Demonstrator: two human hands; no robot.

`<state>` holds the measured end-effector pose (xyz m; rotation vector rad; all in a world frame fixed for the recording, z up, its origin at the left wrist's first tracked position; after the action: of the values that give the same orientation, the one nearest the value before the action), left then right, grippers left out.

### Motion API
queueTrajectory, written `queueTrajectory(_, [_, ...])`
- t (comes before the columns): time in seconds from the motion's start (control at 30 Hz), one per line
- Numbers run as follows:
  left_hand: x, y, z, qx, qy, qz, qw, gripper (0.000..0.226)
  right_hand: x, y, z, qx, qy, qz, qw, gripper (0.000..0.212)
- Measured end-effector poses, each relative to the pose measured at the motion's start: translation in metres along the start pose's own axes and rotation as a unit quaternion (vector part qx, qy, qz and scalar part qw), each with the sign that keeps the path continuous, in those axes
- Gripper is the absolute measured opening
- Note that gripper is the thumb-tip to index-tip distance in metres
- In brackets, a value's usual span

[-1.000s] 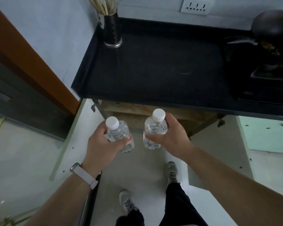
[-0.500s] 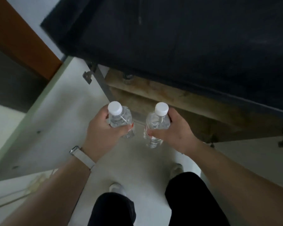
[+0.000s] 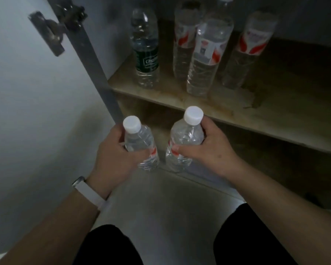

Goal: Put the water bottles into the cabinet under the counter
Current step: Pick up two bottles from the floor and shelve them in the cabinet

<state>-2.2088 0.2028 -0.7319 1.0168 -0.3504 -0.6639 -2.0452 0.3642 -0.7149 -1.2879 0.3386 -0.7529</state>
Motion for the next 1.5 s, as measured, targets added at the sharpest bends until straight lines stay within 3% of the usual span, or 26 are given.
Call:
queueTrajectory(0.33, [-0.035,0.068,0.006,0.032,0.032,-0.097,0.994,0.073,-0.004,-0.034,0.037,-0.036,0.014,0.050,0.998,0.065])
queueTrajectory(0.47, [-0.048,0.111,0.015,0.044,0.044,-0.128,0.990,0.070,0.001,-0.062,0.066,-0.047,0.033,0.090,0.994,0.051])
queueTrajectory(0.73, [-0.079,0.153,0.012,0.061,0.060,-0.163,0.983,0.061,-0.009,-0.081,0.117,-0.052,0.112,0.114,0.986,0.052])
queueTrajectory(0.83, [-0.089,0.160,0.008,0.058,0.058,-0.173,0.982,0.058,-0.018,-0.080,0.129,-0.053,0.134,0.106,0.984,0.057])
queueTrajectory(1.1, [-0.109,0.163,-0.009,0.039,0.036,-0.182,0.982,0.053,-0.043,-0.085,0.140,0.002,0.136,0.130,0.982,0.046])
queueTrajectory(1.33, [-0.127,0.158,-0.016,0.050,0.023,-0.156,0.986,0.046,-0.062,-0.076,0.139,0.002,0.157,0.130,0.979,0.057])
queueTrajectory(1.5, [-0.130,0.156,-0.016,0.043,0.017,-0.173,0.984,0.051,-0.061,-0.076,0.135,-0.007,0.153,0.128,0.980,0.048])
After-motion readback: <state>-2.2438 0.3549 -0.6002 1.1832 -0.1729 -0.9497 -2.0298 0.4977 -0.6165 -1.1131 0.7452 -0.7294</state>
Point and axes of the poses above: each hand's wrist, its own x-axis away from the middle knuckle, its own z-axis out of the back of the hand, y = z × x, the point moved 3 cm from there along -x, towards the middle knuckle, and after that the axes turned 3 degrees about -z, right-handed, at the moved point
